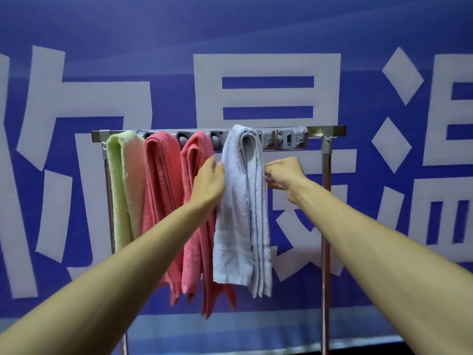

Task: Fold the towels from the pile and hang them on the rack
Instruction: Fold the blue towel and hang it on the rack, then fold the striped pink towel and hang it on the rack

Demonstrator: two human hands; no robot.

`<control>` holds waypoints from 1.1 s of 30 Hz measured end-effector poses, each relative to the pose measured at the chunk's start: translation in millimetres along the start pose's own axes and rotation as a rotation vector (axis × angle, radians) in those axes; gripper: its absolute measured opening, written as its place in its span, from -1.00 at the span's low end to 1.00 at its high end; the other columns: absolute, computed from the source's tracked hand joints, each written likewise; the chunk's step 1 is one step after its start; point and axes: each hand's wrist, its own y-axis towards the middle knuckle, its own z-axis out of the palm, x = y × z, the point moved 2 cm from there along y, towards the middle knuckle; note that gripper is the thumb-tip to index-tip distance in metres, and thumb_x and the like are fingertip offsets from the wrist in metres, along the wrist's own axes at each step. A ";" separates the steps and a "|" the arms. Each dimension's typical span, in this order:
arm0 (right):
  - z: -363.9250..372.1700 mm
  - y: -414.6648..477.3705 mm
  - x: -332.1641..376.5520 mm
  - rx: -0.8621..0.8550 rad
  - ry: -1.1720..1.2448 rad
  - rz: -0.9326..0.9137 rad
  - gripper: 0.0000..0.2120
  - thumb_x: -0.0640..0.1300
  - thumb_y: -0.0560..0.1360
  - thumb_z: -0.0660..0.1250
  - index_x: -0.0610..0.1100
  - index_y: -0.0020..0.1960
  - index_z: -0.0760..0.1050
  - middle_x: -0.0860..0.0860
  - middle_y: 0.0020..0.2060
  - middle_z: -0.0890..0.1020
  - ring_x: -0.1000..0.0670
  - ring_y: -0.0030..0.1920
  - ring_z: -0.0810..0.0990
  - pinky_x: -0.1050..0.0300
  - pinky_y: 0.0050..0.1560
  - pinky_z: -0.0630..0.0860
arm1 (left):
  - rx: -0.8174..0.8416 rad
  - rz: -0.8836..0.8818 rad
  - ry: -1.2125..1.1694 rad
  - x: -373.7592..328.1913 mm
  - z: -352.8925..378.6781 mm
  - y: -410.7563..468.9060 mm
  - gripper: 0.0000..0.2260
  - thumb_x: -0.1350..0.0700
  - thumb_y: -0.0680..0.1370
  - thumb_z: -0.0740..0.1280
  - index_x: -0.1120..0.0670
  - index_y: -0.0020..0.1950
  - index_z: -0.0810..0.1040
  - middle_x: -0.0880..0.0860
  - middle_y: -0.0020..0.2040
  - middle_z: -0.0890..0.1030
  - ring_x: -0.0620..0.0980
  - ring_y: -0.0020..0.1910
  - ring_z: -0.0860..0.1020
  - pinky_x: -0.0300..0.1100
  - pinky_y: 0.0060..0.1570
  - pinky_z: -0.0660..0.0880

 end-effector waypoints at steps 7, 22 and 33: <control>-31.8 -64.1 2.3 0.075 -0.089 -0.044 -0.85 -0.31 0.48 0.32 -0.27 0.02 0.60 -0.16 -0.03 0.63 -0.04 -0.18 0.60 0.16 -0.25 0.61 | 0.016 -0.024 -0.143 -13.0 -33.9 -57.2 -0.80 0.16 0.62 0.12 0.04 0.10 0.52 0.04 -0.07 0.62 -0.02 -0.09 0.60 -0.16 -0.05 0.51; -46.0 -151.5 -150.2 0.502 -0.539 0.054 -0.87 -0.18 0.52 0.33 -0.15 0.04 0.58 -0.07 -0.10 0.66 0.02 -0.14 0.64 0.15 -0.11 0.60 | 0.669 -0.369 0.042 92.6 38.7 -201.6 -0.83 0.17 0.62 0.18 0.06 0.05 0.57 0.07 -0.08 0.61 -0.05 -0.21 0.54 -0.25 -0.13 0.44; -43.4 -176.5 -399.9 0.491 -0.541 0.460 -0.89 -0.34 0.46 0.31 -0.20 -0.17 0.59 -0.11 -0.29 0.63 0.02 -0.37 0.58 0.21 -0.36 0.54 | 0.917 -0.667 0.018 238.5 118.6 -295.4 -0.83 0.23 0.58 0.24 0.18 0.03 0.63 0.05 -0.23 0.61 -0.15 -0.30 0.52 -0.43 -0.26 0.42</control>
